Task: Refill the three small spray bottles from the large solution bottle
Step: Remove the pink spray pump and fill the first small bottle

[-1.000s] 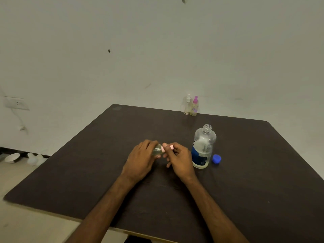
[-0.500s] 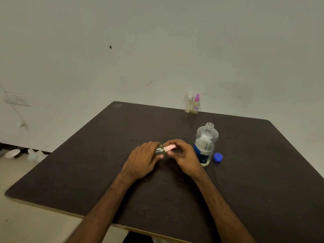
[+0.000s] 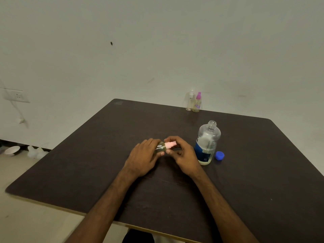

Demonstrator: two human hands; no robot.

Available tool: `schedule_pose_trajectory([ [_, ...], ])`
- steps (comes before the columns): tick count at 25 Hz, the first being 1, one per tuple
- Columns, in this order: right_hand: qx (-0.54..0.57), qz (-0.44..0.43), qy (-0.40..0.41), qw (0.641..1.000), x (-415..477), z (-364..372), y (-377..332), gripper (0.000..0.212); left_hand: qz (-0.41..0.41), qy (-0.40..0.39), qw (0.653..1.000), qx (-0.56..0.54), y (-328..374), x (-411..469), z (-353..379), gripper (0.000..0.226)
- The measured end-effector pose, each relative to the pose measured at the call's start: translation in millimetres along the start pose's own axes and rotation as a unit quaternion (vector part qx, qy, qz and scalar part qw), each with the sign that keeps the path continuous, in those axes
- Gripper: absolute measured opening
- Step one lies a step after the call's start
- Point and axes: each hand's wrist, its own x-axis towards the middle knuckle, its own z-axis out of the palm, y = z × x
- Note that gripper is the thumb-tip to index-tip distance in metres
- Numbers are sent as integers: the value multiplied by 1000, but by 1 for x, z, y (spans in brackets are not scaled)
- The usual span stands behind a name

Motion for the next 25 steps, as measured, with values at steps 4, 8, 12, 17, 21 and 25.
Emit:
schedule_pose_trajectory([
  [4,3,62,68,996,0,5,0,24,-4,-8,1000,7,1,0,0,40],
  [8,8,36,51,998,0,2,2,17,-10,-15,1000,20,1,0,0,42],
  [12,69,41,2,997,-1,0,-1,48,-12,-10,1000,21,0,0,1,42],
  [17,2,56,63,996,-1,4,0,14,-10,-13,1000,21,1,1,0,42],
  [21,41,23,45,998,-2,0,-1,28,-29,-5,999,13,0,2,0,43],
  [25,55,36,76,995,-2,4,-1,23,-31,13,999,18,0,2,0,45],
])
